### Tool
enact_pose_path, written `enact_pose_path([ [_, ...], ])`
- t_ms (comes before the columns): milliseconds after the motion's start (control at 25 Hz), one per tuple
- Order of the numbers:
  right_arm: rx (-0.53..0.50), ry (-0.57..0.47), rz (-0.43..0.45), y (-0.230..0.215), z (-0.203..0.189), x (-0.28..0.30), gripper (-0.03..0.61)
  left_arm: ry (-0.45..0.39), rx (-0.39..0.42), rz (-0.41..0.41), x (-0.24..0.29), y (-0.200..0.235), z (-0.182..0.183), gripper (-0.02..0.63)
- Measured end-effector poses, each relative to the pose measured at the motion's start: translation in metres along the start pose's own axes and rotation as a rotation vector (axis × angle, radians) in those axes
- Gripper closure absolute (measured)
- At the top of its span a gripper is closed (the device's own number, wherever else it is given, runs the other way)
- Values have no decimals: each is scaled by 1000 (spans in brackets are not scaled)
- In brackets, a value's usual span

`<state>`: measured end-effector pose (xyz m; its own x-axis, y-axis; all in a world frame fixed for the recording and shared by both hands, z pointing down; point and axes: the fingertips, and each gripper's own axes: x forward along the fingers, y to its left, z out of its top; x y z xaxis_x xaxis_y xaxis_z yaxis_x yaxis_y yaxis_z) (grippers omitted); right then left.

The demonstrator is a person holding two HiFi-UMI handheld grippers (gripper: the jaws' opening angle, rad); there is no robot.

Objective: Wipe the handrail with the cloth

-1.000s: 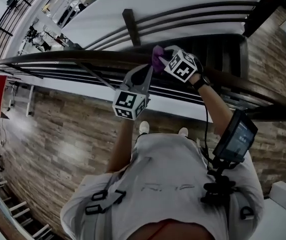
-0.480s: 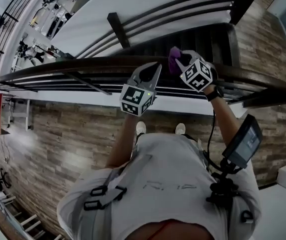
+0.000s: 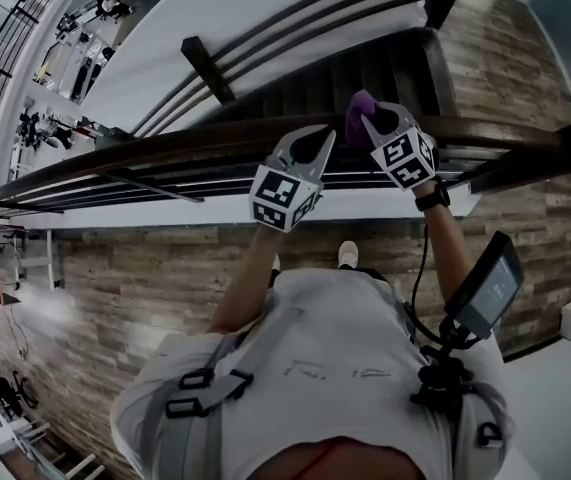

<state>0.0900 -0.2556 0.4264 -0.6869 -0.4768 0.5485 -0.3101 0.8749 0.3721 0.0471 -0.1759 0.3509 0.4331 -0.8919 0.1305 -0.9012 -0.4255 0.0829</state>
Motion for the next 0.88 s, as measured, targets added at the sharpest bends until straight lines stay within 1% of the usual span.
enact_pose_path([
  [280, 93, 1, -119, -64, -59, -43, 523, 18, 6, -105, 59, -57, -6, 612],
  [440, 153, 8, -187, -106, -102, -74, 523, 33, 10, -169, 95, -96, -9, 612],
  [720, 216, 27, -284, -142, -138, -109, 523, 51, 40, -225, 113, -126, -16, 612],
  [880, 262, -2, -333, -163, -154, -127, 522, 60, 37, -257, 126, -143, -16, 612],
])
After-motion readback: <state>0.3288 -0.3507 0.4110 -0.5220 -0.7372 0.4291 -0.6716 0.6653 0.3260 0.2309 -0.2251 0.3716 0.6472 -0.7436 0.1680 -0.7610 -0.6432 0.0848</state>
